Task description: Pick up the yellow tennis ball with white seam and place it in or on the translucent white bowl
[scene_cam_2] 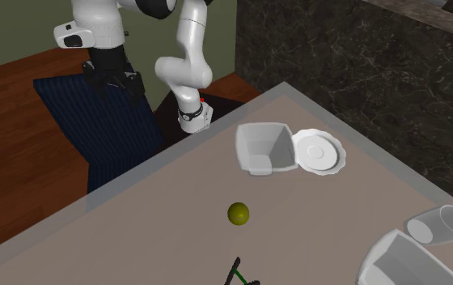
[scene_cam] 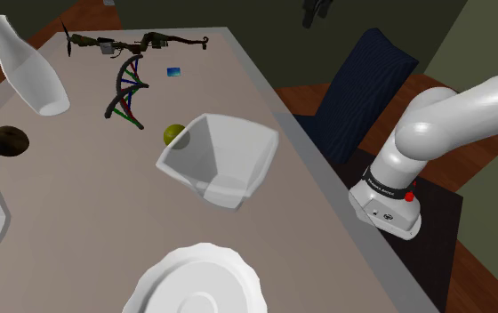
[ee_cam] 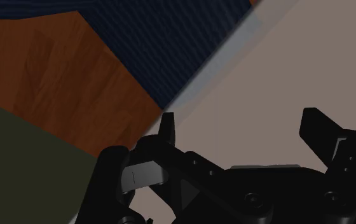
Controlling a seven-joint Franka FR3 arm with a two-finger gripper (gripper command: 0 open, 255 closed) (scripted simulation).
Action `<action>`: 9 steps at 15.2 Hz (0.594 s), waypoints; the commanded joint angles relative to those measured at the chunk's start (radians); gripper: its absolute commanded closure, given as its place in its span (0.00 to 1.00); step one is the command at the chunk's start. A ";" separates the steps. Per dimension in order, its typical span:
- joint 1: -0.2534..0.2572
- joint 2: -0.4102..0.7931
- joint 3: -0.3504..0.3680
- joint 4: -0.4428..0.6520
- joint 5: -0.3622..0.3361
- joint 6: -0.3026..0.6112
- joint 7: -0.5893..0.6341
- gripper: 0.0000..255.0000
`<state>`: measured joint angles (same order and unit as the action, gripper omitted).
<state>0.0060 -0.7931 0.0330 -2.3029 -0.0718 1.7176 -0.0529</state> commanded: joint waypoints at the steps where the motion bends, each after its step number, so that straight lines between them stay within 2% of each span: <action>1: 0.000 0.000 0.000 0.000 0.000 0.000 0.000 0.00; 9: 0.044 0.162 0.150 0.029 0.064 0.073 0.153 0.00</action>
<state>0.0443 -0.6521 0.1645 -2.2778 -0.0146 1.7814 0.0807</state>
